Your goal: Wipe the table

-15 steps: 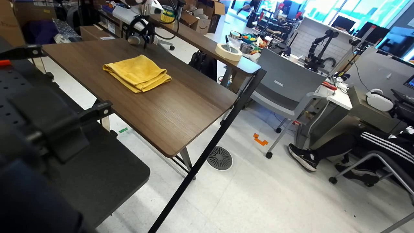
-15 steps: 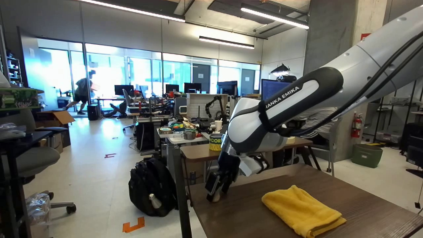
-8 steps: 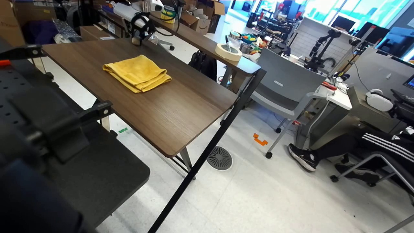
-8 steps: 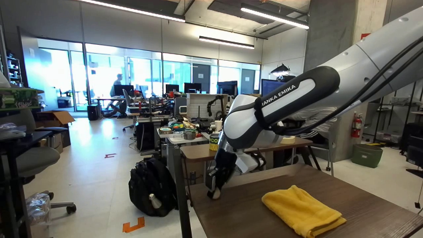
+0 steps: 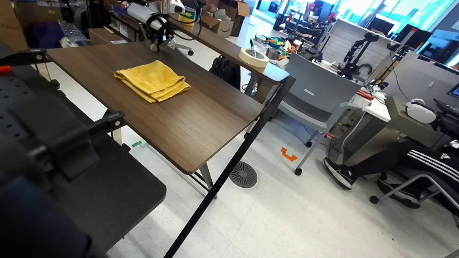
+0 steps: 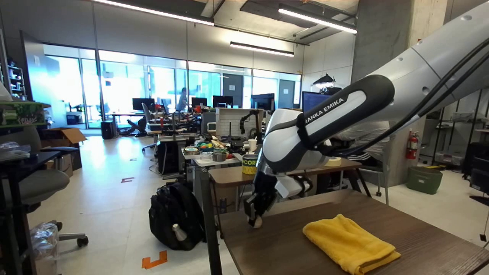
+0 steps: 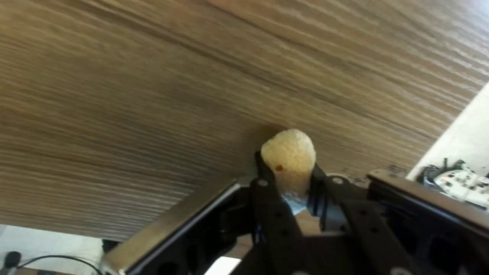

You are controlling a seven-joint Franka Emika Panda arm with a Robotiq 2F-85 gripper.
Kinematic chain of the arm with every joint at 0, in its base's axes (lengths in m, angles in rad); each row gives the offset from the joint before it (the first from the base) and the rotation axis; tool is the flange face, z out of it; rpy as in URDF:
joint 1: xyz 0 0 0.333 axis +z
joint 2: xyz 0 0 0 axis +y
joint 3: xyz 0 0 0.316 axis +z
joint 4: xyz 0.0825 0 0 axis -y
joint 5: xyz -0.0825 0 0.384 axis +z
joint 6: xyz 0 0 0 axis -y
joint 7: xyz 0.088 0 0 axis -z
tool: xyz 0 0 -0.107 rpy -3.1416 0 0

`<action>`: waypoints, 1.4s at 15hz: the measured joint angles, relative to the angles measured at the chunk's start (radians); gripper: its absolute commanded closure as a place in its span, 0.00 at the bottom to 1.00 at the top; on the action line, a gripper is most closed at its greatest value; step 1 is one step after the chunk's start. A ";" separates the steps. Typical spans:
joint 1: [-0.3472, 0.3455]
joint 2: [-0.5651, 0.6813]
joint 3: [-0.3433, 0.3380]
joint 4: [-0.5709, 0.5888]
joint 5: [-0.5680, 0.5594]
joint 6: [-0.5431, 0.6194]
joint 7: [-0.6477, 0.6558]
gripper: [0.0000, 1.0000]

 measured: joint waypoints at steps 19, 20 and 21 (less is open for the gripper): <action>0.403 -0.315 -0.721 -0.812 -0.125 0.387 1.048 0.95; 0.429 -0.310 -0.750 -0.831 -0.132 0.436 1.076 0.95; 0.459 -0.308 -0.793 -0.861 -0.133 0.498 1.109 0.95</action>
